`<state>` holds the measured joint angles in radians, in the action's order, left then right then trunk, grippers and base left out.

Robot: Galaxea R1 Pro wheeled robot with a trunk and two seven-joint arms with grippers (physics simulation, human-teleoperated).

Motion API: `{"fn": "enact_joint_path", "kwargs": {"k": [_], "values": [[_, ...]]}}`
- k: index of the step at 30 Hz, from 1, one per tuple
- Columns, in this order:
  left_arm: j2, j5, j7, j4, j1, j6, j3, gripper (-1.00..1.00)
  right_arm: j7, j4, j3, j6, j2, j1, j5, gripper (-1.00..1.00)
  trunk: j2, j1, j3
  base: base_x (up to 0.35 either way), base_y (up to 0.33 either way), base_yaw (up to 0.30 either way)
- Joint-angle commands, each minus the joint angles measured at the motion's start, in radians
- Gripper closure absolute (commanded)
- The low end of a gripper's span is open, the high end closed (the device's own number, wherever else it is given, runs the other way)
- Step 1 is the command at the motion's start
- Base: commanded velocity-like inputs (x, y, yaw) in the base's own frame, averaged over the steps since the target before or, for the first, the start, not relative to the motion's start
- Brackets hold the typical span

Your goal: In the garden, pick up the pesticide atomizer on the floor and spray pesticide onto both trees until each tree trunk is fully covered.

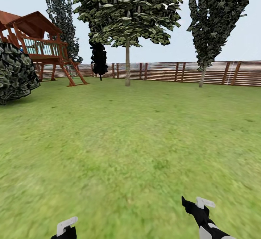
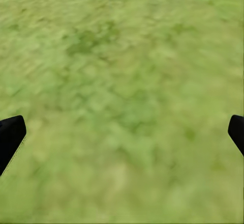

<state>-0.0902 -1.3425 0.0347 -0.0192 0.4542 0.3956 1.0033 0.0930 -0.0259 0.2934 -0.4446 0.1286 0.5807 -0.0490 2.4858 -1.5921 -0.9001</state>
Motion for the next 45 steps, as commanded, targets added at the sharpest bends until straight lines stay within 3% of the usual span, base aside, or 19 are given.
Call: {"fn": "enact_joint_path", "kwargs": {"k": [1, 45], "values": [[0.0, -0.01, 0.004, -0.001, 0.0, 0.002, 0.006, 1.0, 0.01, 0.001, 0.007, -0.003, 0.0, 0.001, -0.005, -1.0, 0.0, 0.0, -0.001, 0.33, 0.0, 0.0], [0.0, -0.01, 0.004, -0.001, 0.0, 0.002, 0.006, 1.0, 0.01, 0.001, 0.007, -0.003, 0.0, 0.001, -0.005, -1.0, 0.0, 0.0, -0.001, 0.33, 0.0, 0.0]]}}
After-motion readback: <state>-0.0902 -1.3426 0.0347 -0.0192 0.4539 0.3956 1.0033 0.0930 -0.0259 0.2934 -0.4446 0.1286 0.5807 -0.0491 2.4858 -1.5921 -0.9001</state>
